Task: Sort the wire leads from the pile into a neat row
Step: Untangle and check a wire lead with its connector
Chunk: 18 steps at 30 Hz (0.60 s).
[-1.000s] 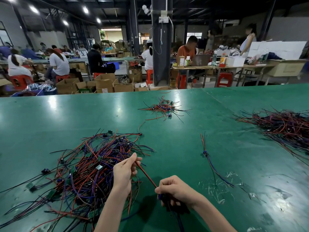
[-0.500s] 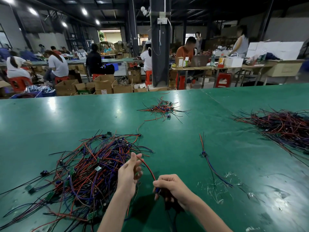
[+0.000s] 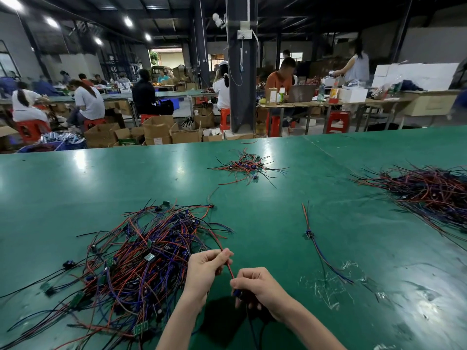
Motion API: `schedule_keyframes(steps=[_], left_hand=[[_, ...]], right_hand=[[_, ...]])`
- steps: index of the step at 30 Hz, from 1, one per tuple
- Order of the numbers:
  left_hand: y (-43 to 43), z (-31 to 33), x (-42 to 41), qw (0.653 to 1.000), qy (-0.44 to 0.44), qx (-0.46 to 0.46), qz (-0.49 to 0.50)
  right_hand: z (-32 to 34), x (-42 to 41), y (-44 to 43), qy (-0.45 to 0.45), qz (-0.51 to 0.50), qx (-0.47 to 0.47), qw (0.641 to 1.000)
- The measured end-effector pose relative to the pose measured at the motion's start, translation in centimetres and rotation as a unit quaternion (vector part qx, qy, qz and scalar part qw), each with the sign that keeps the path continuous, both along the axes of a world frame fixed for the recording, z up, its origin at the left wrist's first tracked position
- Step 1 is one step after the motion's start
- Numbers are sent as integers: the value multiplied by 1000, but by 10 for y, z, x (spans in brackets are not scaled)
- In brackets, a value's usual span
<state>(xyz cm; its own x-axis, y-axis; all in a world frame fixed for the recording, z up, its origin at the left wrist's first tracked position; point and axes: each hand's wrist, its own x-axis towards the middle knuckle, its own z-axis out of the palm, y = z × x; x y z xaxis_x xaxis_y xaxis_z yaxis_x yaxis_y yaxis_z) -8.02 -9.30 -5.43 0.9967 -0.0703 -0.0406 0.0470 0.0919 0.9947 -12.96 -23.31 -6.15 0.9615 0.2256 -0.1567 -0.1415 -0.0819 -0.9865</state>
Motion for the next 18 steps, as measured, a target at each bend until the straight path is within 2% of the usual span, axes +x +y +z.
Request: schedule_keyframes(steps=[4, 8, 13, 18], left_hand=[[10, 0, 6, 998, -28, 27, 47], [19, 1, 13, 996, -20, 5, 90], [17, 2, 11, 996, -9, -11, 84], [15, 3, 14, 995, 25, -65, 75]], right_hand=[[6, -3, 0, 6, 60, 13, 998], [8, -5, 0, 12, 107, -7, 994], [13, -6, -7, 26, 141, -10, 990], [16, -5, -14, 37, 145, -13, 989]])
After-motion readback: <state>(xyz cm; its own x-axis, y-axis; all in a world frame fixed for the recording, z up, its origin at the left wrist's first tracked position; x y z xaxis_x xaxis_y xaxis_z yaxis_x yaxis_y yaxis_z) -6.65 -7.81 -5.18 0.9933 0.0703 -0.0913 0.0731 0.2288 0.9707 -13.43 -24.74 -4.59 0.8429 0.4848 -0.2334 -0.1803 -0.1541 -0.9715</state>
